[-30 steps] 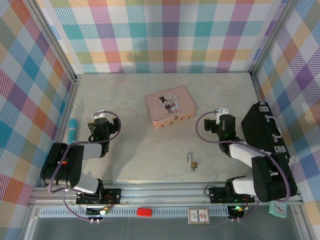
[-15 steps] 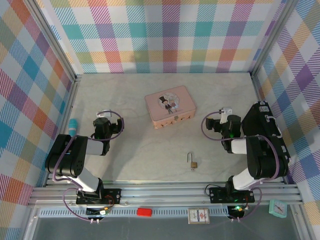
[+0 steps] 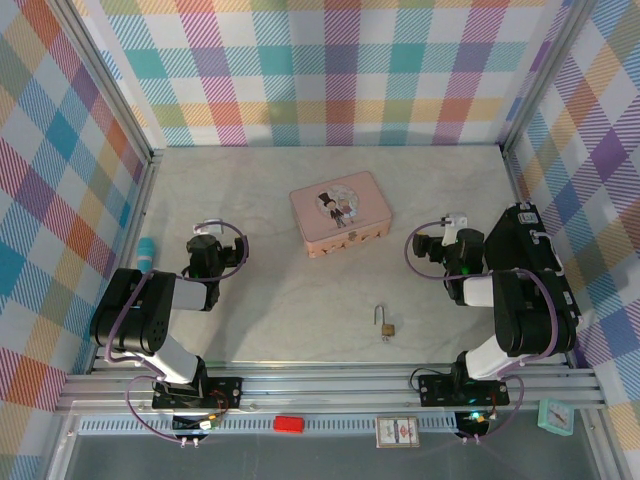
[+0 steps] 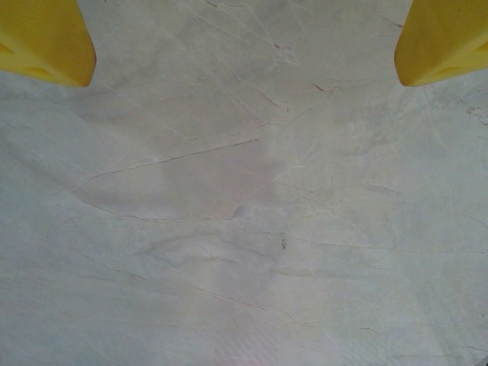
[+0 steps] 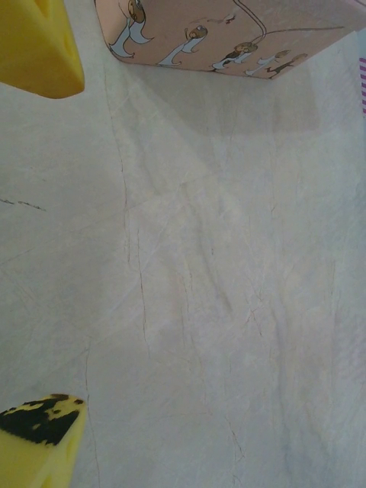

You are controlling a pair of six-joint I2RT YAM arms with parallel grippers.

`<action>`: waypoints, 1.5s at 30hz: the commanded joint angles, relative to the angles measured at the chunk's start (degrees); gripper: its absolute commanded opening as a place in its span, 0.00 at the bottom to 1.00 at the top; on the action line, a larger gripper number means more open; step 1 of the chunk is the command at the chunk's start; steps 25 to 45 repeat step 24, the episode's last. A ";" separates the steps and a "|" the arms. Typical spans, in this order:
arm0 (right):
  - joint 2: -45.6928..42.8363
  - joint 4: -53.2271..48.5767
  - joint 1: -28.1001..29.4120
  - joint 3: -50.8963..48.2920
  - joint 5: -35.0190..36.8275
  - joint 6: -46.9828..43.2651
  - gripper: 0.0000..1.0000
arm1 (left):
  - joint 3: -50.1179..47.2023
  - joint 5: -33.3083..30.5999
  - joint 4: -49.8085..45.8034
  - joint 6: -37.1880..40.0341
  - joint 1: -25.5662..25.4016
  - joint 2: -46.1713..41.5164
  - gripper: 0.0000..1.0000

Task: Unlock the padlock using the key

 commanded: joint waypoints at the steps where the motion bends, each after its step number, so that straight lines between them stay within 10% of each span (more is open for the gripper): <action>1: -0.31 2.26 -0.18 0.92 -1.17 0.75 0.99 | 0.93 0.50 2.30 0.64 0.64 -0.15 1.00; 45: -0.31 2.00 -0.24 1.01 -1.63 0.58 0.99 | 1.10 1.95 1.89 0.81 0.86 -0.11 1.00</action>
